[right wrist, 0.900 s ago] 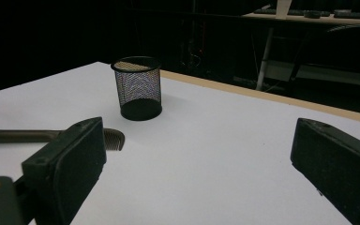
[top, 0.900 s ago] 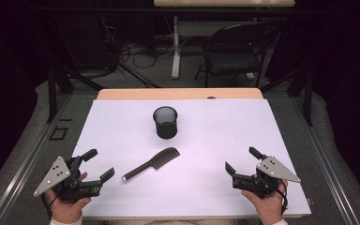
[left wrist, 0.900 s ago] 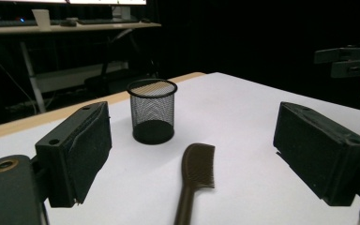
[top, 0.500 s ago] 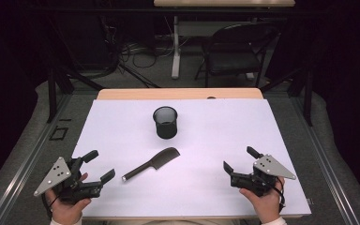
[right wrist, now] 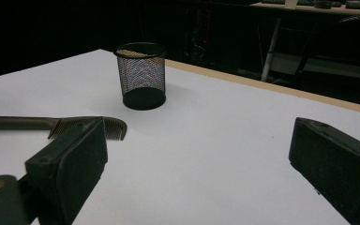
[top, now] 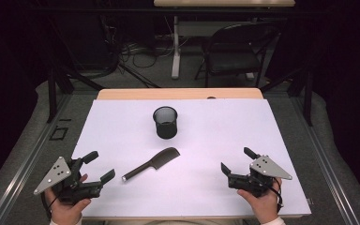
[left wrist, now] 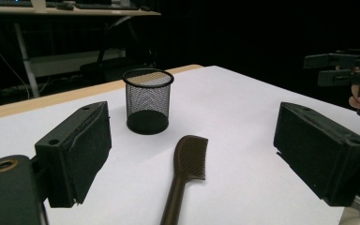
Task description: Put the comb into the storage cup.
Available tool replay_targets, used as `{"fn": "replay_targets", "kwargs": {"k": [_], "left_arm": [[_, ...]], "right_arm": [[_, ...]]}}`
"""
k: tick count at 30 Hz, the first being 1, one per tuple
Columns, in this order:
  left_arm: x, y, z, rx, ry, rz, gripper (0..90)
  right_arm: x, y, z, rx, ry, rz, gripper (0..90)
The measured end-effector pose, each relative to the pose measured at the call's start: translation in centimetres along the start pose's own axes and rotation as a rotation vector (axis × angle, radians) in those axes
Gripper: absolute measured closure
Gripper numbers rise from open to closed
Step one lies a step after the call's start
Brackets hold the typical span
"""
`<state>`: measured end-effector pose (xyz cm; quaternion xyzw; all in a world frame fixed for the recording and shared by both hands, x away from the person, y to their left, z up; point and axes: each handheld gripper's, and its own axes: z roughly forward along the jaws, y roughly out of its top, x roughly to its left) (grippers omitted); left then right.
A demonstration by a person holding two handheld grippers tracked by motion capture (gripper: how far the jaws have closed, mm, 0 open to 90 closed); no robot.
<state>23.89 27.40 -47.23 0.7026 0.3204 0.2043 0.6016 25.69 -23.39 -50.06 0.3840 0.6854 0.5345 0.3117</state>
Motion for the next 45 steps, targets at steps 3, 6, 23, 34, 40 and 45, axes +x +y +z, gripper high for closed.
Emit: {"fn": "replay_targets", "kwargs": {"k": [3,6,23,34,40,45], "left_arm": [[0.3,0.1,0.1,0.017,-0.003,-0.009,11.6],[0.4,0.2,0.1,0.021,0.004,-0.017,11.6],[0.6,0.6,1.4,0.200,0.012,-0.010,11.6],[0.7,0.5,1.7,0.270,0.027,-0.020,11.8],[0.8,0.9,1.8,0.310,0.029,-0.012,11.8],[0.9,1.6,2.0,0.354,0.028,-0.013,11.8]], "right_arm": [[0.0,-0.1,0.1,0.007,-0.001,-0.002,5.1],[-0.1,-0.2,0.1,0.010,0.001,0.000,5.5],[-0.2,-0.5,0.3,0.029,0.005,0.011,7.5],[-0.1,-0.5,0.4,0.038,0.007,0.000,8.5],[0.0,-0.5,0.4,0.036,0.008,-0.001,9.0],[0.1,-0.6,0.5,0.043,0.010,-0.011,9.0]]}}
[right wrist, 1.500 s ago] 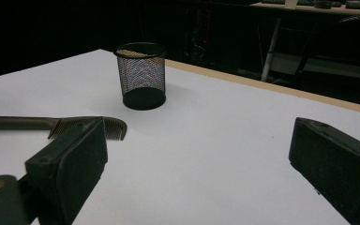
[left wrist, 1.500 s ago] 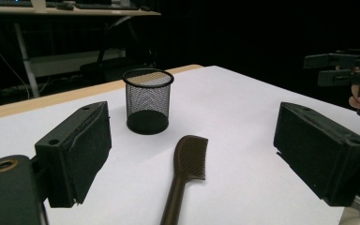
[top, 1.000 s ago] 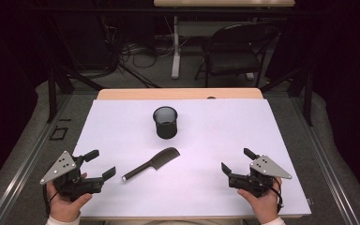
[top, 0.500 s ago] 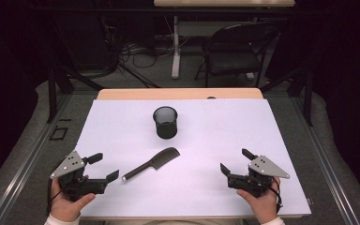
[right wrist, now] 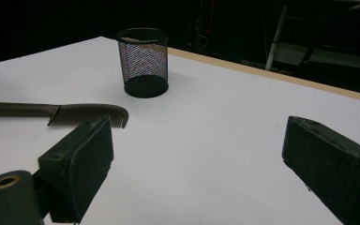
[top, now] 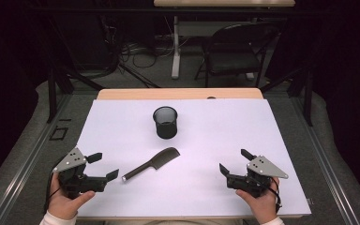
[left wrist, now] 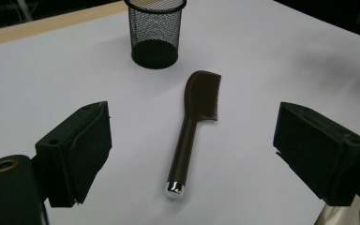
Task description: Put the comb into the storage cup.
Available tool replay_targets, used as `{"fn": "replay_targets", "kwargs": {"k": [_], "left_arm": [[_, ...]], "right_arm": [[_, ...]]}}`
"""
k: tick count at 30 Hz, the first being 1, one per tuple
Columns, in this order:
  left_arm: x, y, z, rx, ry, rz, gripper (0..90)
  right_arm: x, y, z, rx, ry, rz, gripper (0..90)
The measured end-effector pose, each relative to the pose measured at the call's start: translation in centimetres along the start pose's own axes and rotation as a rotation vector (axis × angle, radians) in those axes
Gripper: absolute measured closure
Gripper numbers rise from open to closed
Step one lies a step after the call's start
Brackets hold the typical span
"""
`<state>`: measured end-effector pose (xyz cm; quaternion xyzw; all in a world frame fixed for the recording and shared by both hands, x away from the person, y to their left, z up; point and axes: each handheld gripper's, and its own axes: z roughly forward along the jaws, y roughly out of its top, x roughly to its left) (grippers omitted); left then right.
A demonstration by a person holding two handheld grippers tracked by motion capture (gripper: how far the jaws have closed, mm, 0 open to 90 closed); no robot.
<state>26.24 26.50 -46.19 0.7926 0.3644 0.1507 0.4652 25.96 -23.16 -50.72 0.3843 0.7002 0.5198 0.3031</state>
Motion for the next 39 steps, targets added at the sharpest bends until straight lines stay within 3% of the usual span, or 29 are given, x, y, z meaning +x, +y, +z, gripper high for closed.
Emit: {"fn": "replay_targets", "kwargs": {"k": [7,20,39], "left_arm": [[0.2,1.0,-0.1,0.060,0.017,0.017,11.8],[1.0,1.8,-0.6,0.130,0.025,0.002,11.7],[1.4,3.0,-0.6,0.231,0.011,0.008,11.8]], "right_arm": [[0.0,-0.1,0.0,0.006,0.000,-0.002,9.4],[0.1,-0.2,0.2,0.016,0.000,-0.004,11.3],[0.2,-0.4,0.2,0.028,0.004,-0.004,11.6]]}}
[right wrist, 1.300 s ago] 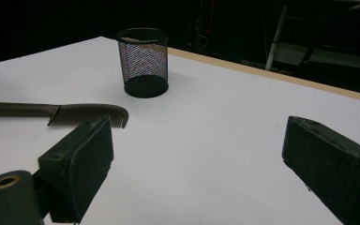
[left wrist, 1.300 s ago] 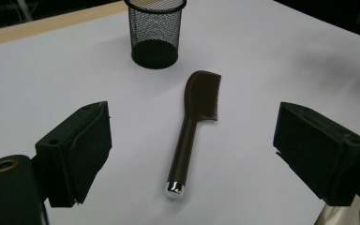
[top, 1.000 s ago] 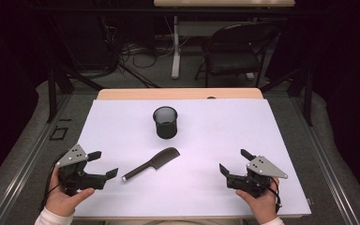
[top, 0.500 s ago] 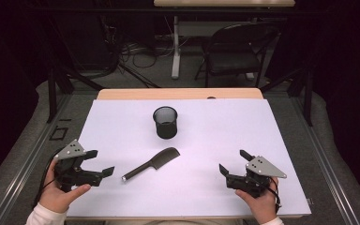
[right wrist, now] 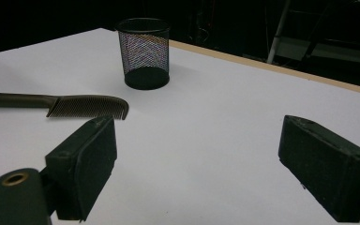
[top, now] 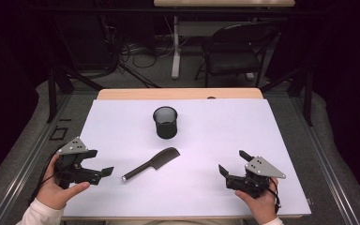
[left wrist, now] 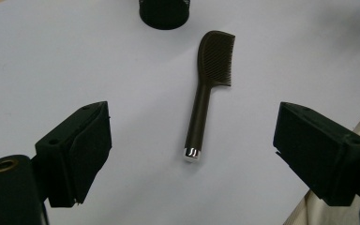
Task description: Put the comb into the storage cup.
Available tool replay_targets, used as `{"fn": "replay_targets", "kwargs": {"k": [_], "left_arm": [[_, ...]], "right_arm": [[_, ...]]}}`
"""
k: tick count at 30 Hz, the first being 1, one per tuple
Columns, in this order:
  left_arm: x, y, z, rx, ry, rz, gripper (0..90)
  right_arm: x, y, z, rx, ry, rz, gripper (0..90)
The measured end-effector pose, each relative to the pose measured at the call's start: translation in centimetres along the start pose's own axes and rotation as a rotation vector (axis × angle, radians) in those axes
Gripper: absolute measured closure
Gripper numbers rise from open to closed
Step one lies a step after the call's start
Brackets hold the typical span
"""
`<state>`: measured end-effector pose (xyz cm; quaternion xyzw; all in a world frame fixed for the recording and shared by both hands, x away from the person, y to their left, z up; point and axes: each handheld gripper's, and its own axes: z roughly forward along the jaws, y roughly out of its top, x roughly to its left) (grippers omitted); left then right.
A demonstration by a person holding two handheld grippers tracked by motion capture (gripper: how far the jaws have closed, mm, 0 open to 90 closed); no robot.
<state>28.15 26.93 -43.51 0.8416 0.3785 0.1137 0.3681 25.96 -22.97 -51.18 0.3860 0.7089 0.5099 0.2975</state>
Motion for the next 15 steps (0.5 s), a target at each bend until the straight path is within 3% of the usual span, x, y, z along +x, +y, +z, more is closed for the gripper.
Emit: {"fn": "replay_targets", "kwargs": {"k": [15], "left_arm": [[-0.35,0.73,0.75,0.076,-0.004,0.026,11.8]], "right_arm": [[-0.01,-0.10,0.11,0.001,0.001,-0.006,11.8]]}}
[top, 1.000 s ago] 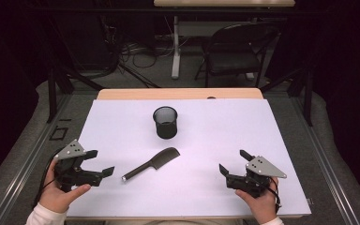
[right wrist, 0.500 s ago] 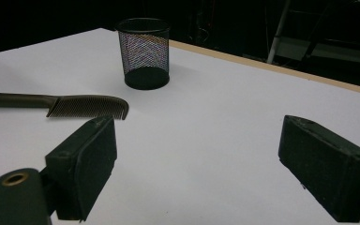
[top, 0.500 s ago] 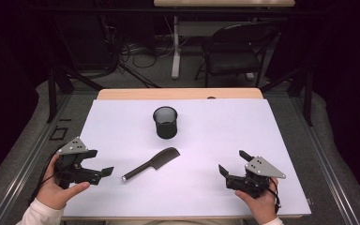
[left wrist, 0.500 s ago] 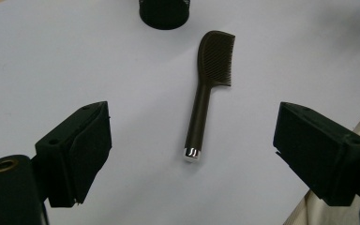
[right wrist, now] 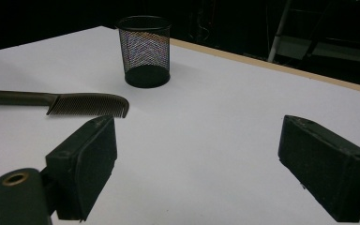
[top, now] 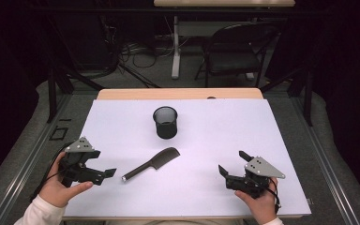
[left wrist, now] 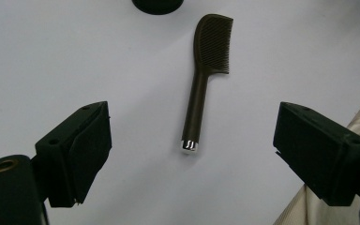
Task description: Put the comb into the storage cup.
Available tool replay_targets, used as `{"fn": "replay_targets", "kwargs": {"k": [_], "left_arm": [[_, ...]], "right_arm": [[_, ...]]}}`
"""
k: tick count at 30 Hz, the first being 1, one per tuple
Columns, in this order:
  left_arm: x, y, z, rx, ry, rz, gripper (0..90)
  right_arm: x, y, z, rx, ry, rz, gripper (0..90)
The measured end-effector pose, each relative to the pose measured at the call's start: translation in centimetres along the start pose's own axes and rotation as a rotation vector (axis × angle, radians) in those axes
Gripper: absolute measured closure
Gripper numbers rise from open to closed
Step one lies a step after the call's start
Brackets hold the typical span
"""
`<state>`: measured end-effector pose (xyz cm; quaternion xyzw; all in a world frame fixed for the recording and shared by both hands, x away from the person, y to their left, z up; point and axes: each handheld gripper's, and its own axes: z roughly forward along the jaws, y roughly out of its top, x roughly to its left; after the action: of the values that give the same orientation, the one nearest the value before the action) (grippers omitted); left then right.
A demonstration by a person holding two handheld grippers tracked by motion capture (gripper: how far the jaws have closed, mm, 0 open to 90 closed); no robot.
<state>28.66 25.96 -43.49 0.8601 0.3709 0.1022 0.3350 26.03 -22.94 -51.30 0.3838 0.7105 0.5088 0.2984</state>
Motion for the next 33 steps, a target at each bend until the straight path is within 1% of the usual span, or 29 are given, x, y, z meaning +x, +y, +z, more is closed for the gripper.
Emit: {"fn": "replay_targets", "kwargs": {"k": [2,11,21,23,25,33], "left_arm": [[0.0,0.1,0.1,0.018,0.001,0.000,11.8],[0.1,0.4,0.5,0.073,0.002,-0.002,11.8],[0.3,0.8,1.2,0.112,0.008,-0.009,11.8],[0.3,1.1,1.4,0.128,0.004,-0.002,11.8],[0.3,1.3,1.6,0.137,0.009,0.001,11.8],[0.3,2.1,2.2,0.154,0.009,0.016,11.8]], "right_arm": [[0.0,0.0,0.0,0.001,0.001,-0.001,11.9],[0.0,-0.1,0.1,0.011,0.005,-0.001,12.3],[0.1,-0.1,0.1,0.016,0.006,-0.005,12.5],[0.1,-0.1,0.2,0.017,0.007,-0.003,12.5],[0.1,-0.1,0.2,0.015,0.006,-0.006,12.6],[0.1,-0.2,0.2,0.021,0.008,-0.007,12.9]]}}
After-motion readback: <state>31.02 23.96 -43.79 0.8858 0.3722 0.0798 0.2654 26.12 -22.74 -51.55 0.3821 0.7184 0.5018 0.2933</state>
